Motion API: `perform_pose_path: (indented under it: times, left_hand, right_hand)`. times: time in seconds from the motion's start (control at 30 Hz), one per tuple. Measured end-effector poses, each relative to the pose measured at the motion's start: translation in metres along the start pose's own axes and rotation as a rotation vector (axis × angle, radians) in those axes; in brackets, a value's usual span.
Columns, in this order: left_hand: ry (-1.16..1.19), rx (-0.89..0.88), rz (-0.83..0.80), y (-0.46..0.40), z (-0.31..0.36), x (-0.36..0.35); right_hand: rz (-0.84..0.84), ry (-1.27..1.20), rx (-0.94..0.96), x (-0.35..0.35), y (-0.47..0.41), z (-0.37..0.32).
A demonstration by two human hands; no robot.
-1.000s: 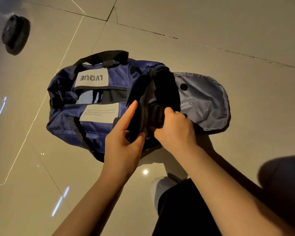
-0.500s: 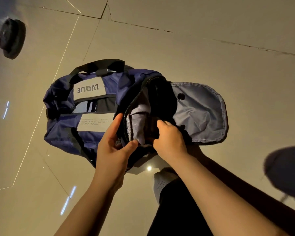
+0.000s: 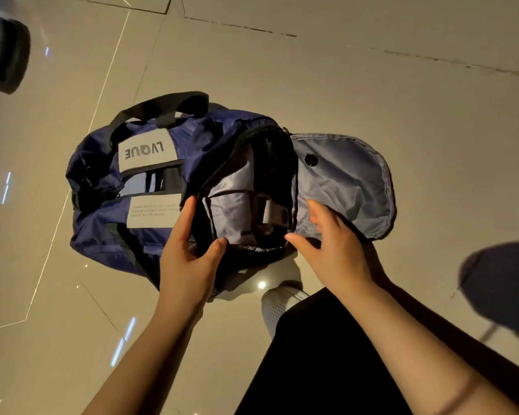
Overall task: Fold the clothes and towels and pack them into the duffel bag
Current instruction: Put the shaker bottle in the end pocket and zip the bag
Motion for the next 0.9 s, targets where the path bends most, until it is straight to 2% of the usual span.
perform_pose_path:
  times: [0.1, 0.17, 0.27, 0.37, 0.5, 0.7, 0.77, 0.8, 0.9]
  left_hand:
    - [-0.036, -0.011, 0.008, 0.001, -0.001, -0.001]
    - [-0.058, -0.019, 0.007, 0.002, 0.001, -0.002]
    - [-0.133, -0.090, -0.025, 0.009, 0.008, -0.010]
    - [-0.236, -0.245, -0.097, 0.022, 0.028, -0.034]
    - [-0.255, -0.408, -0.164, 0.029, 0.051, -0.064]
    - [-0.182, -0.589, -0.402, 0.050, 0.087, -0.104]
    - [-0.216, -0.646, -0.418, 0.054, 0.088, -0.107]
    - [-0.220, -0.669, -0.399, 0.056, 0.087, -0.105]
    - [-0.224, -0.688, -0.291, 0.056, 0.081, -0.091]
  right_hand:
    - [0.060, 0.076, 0.059, 0.000, 0.007, 0.002]
    - [0.103, 0.219, 0.132, 0.001, 0.006, 0.003]
    - [0.013, 0.568, 0.183, 0.009, -0.004, 0.016]
    - [-0.010, 0.683, 0.222, 0.024, -0.009, 0.027]
    - [-0.022, 0.775, 0.196, 0.058, -0.018, 0.029]
    - [-0.120, 1.003, 0.096, 0.138, -0.042, 0.028]
    - [-0.176, 0.933, 0.000, 0.150, -0.048, 0.025]
    - [-0.168, 0.813, -0.026, 0.155, -0.047, 0.016]
    - [0.068, 0.286, 0.040, 0.166, -0.033, -0.027]
Point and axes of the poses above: each hand's wrist, its own y-axis away from the middle knuckle, its own x-axis out of the back of the hand, z = x × y, the point moved 4 cm from there along -y, towards the middle knuckle, and after that the axes turned 4 degrees about -y, right-handed, at the moved point
